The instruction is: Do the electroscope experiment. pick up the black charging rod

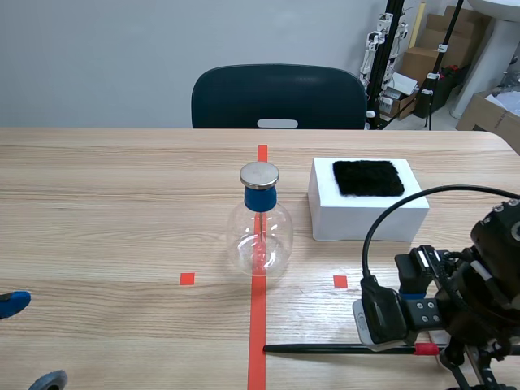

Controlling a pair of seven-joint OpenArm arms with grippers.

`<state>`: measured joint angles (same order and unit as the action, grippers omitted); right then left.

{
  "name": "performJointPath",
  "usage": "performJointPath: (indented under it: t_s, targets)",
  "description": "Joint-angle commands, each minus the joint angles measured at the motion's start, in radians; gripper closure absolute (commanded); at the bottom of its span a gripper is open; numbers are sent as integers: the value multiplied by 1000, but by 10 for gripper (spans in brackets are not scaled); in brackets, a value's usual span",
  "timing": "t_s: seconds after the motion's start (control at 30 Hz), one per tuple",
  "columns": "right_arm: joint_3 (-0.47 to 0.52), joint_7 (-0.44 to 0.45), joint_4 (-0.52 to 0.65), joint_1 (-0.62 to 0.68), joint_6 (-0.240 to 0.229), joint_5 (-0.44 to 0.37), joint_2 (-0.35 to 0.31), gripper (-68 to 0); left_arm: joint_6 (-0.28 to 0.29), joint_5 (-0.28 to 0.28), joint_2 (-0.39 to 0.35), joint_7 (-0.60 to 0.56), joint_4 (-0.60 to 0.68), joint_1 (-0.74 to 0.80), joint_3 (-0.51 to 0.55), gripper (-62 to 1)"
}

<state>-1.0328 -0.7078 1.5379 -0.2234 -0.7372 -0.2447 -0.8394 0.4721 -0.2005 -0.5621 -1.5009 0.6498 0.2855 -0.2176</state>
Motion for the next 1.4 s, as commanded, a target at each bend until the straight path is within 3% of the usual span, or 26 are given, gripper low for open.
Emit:
performJointPath:
  t_s: [0.0,0.13,0.4,0.8,1.03,1.27,1.37]
  targets:
    - [4,-1,9,-18,-8,-3,-11,-679,0,10,5,-53,11,6,3,-623]
    - [4,-1,9,-17,-8,-3,-11,-678,0,10,5,-53,11,6,3,-623]
    - [4,0,9,-17,-8,-3,-10,-362,-41,10,5,-43,48,31,1,-623]
    - [4,-1,9,-18,-8,-3,-10,-99,-40,10,5,-32,52,30,1,-623]
    - [4,0,9,-18,-8,-3,-10,0,-40,10,5,-31,52,30,1,-623]
    - [4,0,9,-17,-8,-3,-11,0,-40,10,5,-28,52,30,1,-623]
    - [4,-3,9,-14,-8,34,-14,0,-40,10,5,-28,52,30,1,-623]
